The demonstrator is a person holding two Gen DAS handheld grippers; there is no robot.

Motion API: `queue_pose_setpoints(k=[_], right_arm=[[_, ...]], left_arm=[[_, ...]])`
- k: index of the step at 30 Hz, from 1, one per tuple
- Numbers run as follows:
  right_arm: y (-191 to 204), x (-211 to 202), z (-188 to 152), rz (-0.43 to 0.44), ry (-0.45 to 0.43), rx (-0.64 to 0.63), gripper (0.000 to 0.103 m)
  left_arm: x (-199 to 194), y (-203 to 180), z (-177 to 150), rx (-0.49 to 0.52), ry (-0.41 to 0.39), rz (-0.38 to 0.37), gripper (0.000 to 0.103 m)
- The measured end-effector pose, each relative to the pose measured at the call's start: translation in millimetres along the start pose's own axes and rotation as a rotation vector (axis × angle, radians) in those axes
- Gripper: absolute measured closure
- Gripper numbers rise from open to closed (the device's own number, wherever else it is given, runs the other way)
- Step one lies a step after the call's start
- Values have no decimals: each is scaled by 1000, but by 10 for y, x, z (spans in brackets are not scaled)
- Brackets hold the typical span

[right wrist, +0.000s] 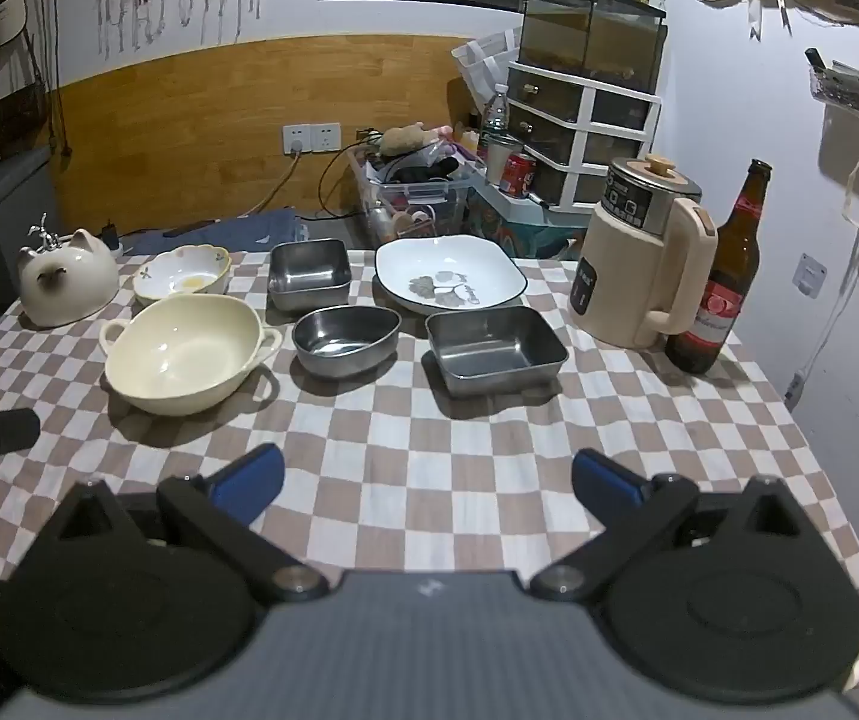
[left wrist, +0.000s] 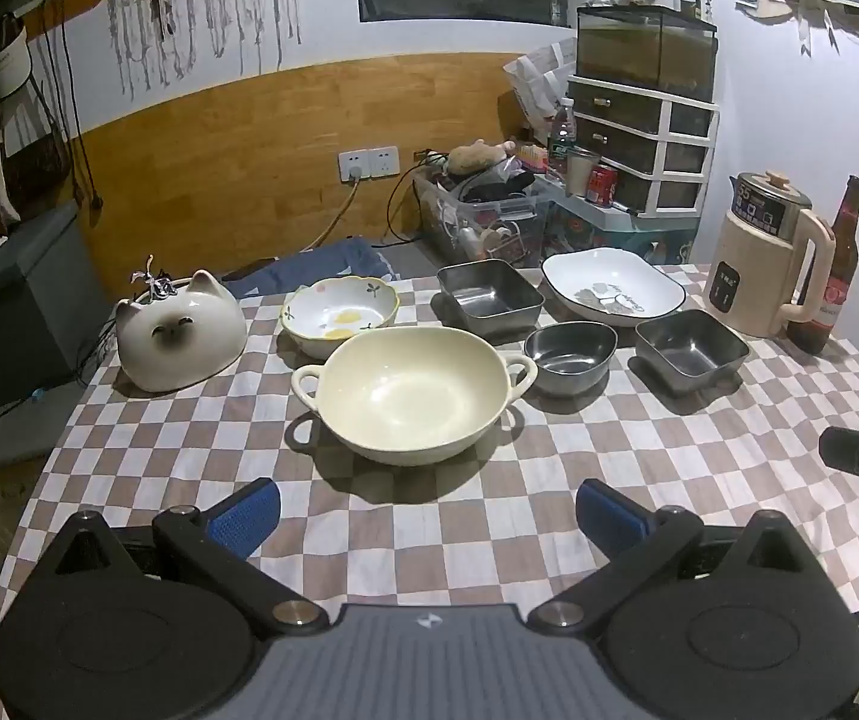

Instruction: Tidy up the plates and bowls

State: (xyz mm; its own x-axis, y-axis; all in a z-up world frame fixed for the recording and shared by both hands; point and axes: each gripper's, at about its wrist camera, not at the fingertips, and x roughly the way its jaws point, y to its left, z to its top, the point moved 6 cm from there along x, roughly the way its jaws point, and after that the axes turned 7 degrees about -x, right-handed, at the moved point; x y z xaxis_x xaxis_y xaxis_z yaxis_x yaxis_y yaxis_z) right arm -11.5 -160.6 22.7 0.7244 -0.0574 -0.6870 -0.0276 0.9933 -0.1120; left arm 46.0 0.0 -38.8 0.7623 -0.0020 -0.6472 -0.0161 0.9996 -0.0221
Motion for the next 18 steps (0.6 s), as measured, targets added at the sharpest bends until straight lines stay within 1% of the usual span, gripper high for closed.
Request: queue_pose_setpoints(k=[18], right_arm=[[2,6,4,-4,1,1,0]], left_arm=[[-2,-1,0,-5,-1,-6,0]])
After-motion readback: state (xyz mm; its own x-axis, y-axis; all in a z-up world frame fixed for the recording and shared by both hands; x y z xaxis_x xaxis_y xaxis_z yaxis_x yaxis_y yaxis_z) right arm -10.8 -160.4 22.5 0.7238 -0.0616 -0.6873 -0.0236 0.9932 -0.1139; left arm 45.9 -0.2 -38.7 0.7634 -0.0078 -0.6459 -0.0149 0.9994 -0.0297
